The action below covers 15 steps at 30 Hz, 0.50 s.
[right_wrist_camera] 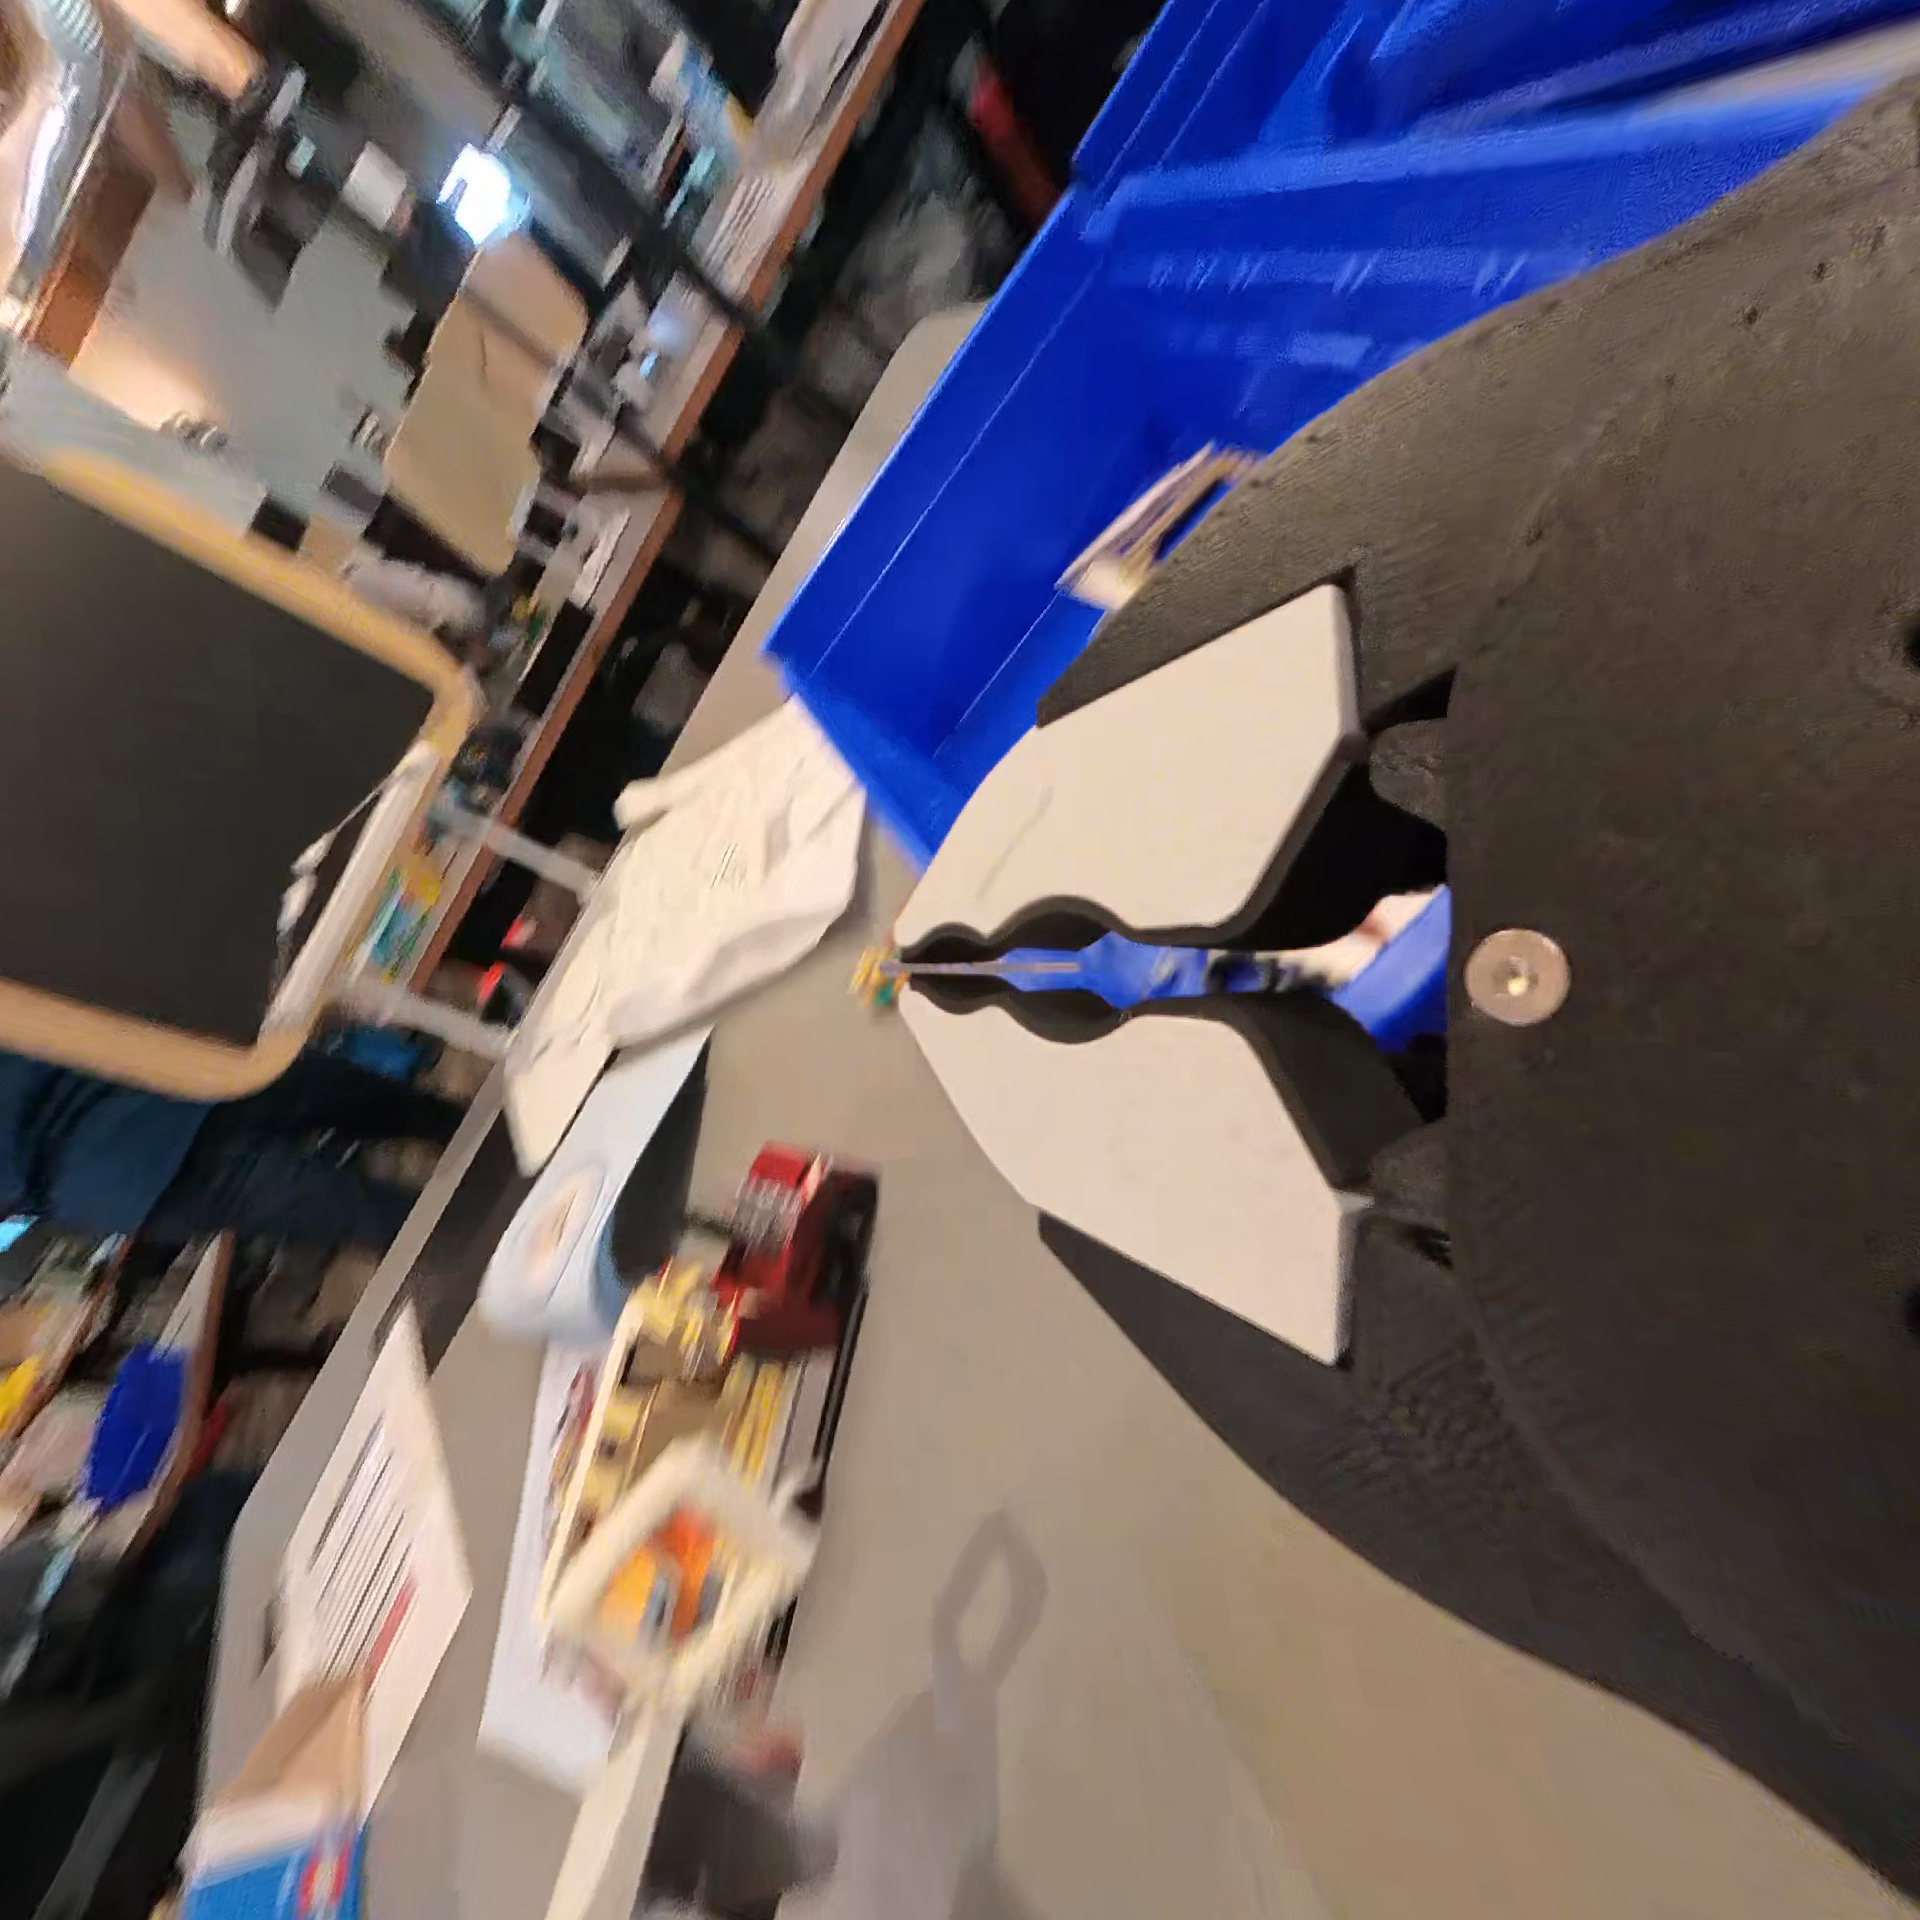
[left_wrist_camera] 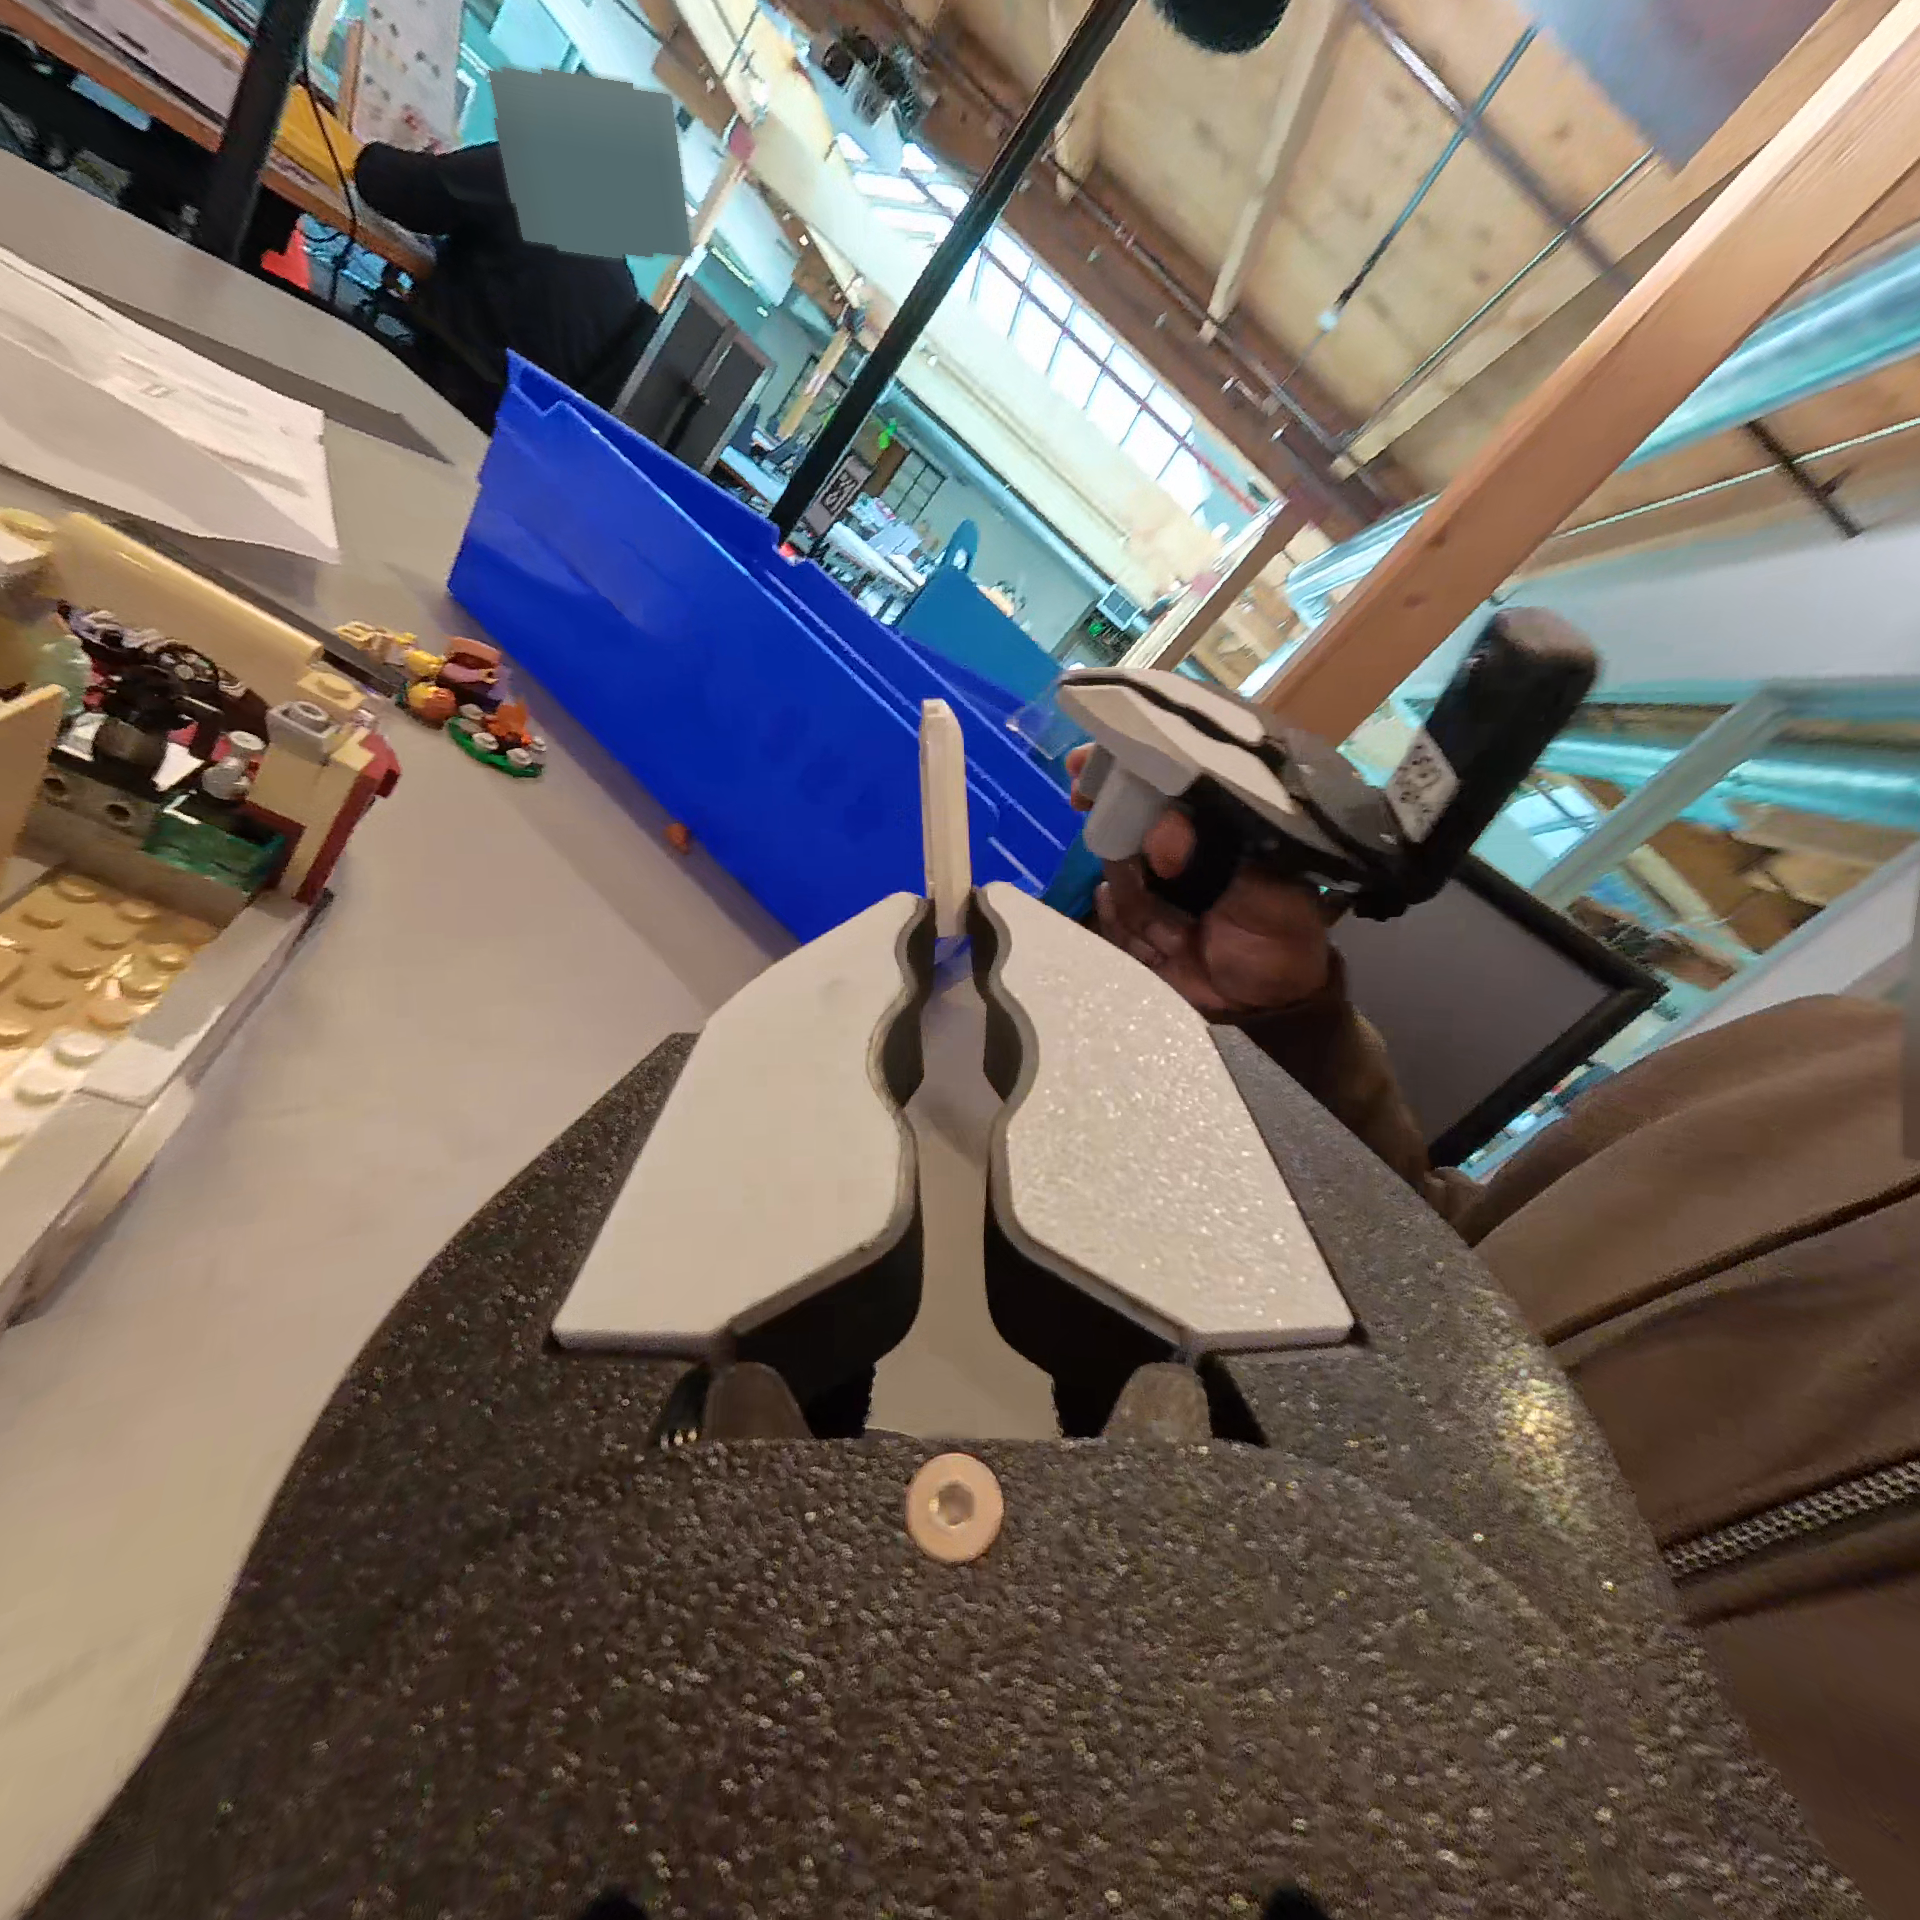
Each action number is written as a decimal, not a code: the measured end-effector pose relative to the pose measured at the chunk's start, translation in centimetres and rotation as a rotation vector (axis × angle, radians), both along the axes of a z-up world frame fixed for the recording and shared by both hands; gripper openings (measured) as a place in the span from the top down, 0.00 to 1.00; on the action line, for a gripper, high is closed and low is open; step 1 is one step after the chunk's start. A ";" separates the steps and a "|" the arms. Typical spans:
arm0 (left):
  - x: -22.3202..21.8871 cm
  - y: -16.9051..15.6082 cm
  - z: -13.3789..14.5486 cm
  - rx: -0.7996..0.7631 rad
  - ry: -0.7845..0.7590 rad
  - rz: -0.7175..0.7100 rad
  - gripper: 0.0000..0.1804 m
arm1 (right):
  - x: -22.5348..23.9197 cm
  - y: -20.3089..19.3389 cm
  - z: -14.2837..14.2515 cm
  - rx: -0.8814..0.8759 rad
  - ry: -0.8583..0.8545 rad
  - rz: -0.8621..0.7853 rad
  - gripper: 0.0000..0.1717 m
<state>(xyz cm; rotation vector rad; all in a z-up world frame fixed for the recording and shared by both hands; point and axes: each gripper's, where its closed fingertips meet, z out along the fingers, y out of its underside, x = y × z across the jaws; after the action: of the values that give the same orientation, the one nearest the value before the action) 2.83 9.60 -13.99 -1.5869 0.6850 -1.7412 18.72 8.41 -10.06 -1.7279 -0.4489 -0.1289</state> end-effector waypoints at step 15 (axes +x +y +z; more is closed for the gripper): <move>1.9 -1.1 0.9 0.089 -0.013 -0.059 0.96 | 5.9 -0.5 -3.7 -0.101 -0.131 -0.112 0.86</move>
<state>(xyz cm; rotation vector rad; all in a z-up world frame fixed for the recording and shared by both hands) 4.75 8.47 -13.10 -1.5073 0.7990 -1.7372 24.61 7.89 -13.73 -1.8515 -0.4613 -0.3058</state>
